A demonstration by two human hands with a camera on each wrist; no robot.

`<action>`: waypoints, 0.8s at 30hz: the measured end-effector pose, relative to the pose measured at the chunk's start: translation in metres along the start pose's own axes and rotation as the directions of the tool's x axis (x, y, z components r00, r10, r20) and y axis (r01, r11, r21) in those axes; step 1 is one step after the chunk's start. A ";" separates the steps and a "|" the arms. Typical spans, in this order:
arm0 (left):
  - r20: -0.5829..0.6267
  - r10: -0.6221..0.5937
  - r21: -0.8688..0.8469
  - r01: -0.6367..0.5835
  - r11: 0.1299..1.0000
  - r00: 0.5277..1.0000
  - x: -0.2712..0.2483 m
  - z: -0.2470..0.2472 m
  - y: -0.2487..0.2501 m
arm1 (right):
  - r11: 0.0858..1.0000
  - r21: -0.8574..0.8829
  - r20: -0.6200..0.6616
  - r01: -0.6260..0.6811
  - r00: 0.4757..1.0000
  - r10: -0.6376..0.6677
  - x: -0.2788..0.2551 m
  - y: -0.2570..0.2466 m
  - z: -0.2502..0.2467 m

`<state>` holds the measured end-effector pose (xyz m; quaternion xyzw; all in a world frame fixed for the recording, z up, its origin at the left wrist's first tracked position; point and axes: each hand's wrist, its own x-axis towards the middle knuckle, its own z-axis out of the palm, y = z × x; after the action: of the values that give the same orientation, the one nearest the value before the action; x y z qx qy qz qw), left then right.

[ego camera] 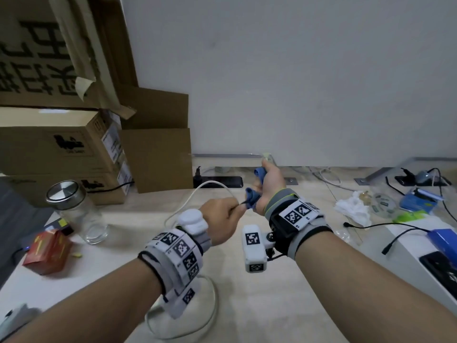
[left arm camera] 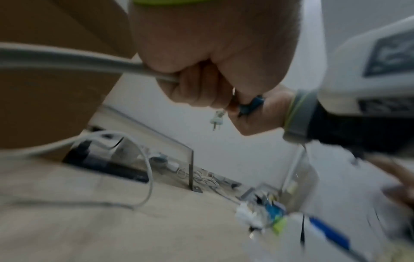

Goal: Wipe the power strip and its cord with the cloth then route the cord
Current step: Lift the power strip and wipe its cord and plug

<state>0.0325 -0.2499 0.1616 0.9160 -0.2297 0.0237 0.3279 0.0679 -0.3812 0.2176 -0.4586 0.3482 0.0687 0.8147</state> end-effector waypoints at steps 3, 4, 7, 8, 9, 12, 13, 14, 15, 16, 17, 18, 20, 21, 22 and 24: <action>0.040 0.087 0.139 -0.092 0.986 0.995 -0.020 -0.007 -0.009 | 0.999 0.007 -0.056 0.036 0.998 -0.036 0.003 -0.014 -0.006; 0.065 0.098 0.182 -0.108 0.977 0.993 -0.026 -0.008 -0.015 | 0.998 0.038 -0.084 0.046 0.996 -0.042 0.005 -0.017 -0.008; 0.132 0.048 0.296 -0.086 0.951 0.990 -0.032 -0.014 -0.021 | 0.994 0.078 -0.131 0.082 0.989 -0.071 0.009 -0.015 -0.008; 0.164 0.002 0.363 -0.062 0.930 0.987 -0.029 -0.014 -0.024 | 0.993 0.071 -0.137 0.099 0.987 -0.089 0.010 -0.012 -0.006; 0.181 -0.054 0.423 -0.028 0.906 0.982 -0.026 -0.015 -0.025 | 0.992 0.059 -0.137 0.113 0.985 -0.104 0.011 -0.008 -0.003; 0.211 -0.182 0.316 0.109 0.942 0.960 -0.016 -0.015 -0.022 | 0.989 0.087 -0.027 0.119 0.993 -0.117 0.012 0.007 0.004; 0.238 -0.212 0.148 0.180 0.972 0.948 -0.013 -0.015 -0.017 | 0.991 0.086 0.032 0.107 0.993 -0.111 0.012 0.013 0.005; 0.266 -0.234 -0.060 0.259 0.964 0.935 -0.011 -0.013 -0.010 | 0.993 0.076 0.096 0.093 0.990 -0.100 0.011 0.018 0.007; 0.282 -0.264 -0.259 0.338 0.905 0.923 -0.009 -0.012 -0.007 | 0.995 0.041 0.142 0.096 0.985 -0.101 0.012 0.023 0.008; 0.287 -0.292 -0.401 0.392 0.828 0.912 -0.009 -0.011 -0.004 | 0.994 -0.004 0.179 0.110 0.978 -0.108 0.011 0.027 0.009; 0.274 -0.304 -0.468 0.402 0.787 0.913 -0.012 -0.010 -0.004 | 0.985 -0.084 0.181 0.148 0.975 -0.131 0.011 0.029 0.008; 0.233 -0.296 -0.475 0.374 0.797 0.926 -0.015 -0.007 -0.008 | 0.968 -0.166 0.177 0.187 0.972 -0.157 0.012 0.031 0.008; 0.131 -0.236 -0.389 0.269 0.881 0.963 -0.022 -0.002 -0.015 | 0.905 -0.312 0.210 0.288 0.950 -0.230 0.013 0.029 0.001; 0.096 -0.210 -0.350 0.230 0.908 0.973 -0.024 0.000 -0.019 | 0.866 -0.368 0.248 0.338 0.934 -0.258 0.011 0.029 -0.001; 0.077 -0.189 -0.327 0.204 0.923 0.979 -0.026 -0.001 -0.020 | 0.834 -0.398 0.284 0.382 0.916 -0.284 0.010 0.029 -0.005; 0.096 -0.196 -0.310 0.216 0.926 0.976 -0.023 -0.002 -0.020 | 0.787 -0.445 0.318 0.428 0.896 -0.308 0.011 0.031 -0.011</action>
<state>0.0207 -0.2251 0.1468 0.8704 -0.1434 -0.0771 0.4647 0.0568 -0.3744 0.1851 -0.7033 0.1250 0.0482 0.6981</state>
